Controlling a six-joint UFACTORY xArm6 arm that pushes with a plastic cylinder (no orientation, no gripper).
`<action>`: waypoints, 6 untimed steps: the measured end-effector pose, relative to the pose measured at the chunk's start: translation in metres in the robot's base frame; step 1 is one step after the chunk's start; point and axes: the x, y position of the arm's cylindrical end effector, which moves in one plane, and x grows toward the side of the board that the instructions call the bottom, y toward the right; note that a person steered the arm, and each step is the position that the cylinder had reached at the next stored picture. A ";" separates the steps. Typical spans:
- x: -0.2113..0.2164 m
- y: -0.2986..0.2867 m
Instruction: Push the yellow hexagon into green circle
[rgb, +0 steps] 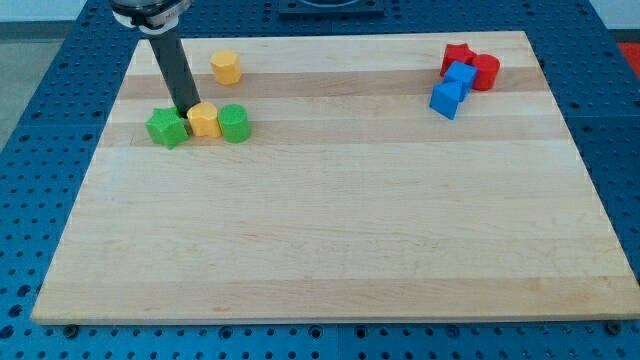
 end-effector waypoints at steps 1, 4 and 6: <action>-0.043 0.000; -0.099 0.039; -0.033 0.100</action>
